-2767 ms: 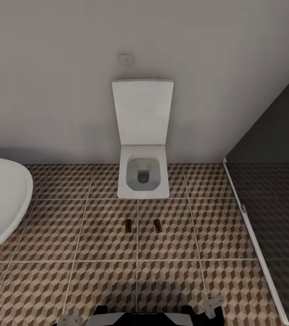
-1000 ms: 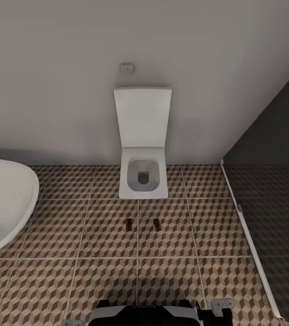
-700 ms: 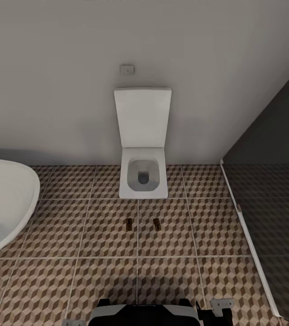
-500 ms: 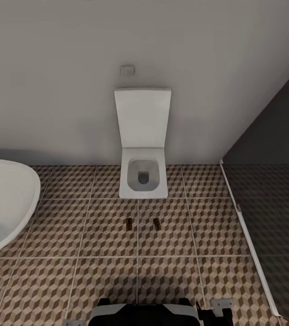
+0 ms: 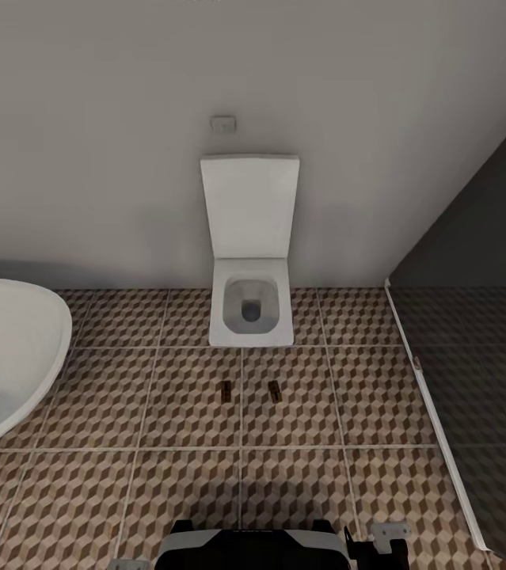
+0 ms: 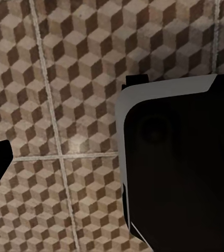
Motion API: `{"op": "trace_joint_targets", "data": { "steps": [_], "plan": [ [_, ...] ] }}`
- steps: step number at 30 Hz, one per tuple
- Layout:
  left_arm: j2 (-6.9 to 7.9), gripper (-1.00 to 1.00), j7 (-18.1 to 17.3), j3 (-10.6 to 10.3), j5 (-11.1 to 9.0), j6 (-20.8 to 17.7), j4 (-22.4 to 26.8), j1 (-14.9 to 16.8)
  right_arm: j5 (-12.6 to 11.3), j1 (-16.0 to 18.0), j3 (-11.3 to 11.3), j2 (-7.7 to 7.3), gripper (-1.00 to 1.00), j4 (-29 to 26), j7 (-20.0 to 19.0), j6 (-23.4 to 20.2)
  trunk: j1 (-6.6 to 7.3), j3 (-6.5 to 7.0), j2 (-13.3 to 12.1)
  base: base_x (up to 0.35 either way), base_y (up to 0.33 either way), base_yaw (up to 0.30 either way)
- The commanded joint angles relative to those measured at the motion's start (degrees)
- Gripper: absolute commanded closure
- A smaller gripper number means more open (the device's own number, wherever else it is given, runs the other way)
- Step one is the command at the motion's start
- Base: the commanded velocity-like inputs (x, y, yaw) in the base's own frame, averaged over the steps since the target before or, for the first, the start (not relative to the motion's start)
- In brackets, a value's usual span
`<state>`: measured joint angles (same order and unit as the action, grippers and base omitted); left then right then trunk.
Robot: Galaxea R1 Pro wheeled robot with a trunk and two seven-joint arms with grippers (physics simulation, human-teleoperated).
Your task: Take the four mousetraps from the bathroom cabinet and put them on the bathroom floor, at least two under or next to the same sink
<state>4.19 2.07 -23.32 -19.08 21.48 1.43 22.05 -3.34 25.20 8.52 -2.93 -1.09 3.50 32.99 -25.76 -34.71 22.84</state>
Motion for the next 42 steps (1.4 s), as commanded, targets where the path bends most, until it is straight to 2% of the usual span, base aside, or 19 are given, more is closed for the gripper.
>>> {"op": "trace_joint_targets", "data": {
  "steps": [1,18,42],
  "plan": [
    [0.01,-1.00,0.22,-0.49,-0.25,0.14,-0.02,0.01,-0.34,0.02,0.51,0.01,-1.00,0.04,0.22,0.15,-0.03,-0.06,0.08,0.000,0.000,0.000],
    [-0.01,-1.00,0.22,-0.49,-0.25,0.22,-0.11,0.01,-0.38,0.02,0.49,0.03,-1.00,0.04,0.17,0.15,-0.03,0.01,0.08,0.000,0.000,0.000],
    [-0.40,-1.00,0.22,-0.49,-0.25,0.23,-0.09,0.01,-0.44,0.02,0.47,0.21,-1.00,0.04,0.10,0.15,-0.03,2.12,0.08,0.000,0.000,0.000]
  ]
}}
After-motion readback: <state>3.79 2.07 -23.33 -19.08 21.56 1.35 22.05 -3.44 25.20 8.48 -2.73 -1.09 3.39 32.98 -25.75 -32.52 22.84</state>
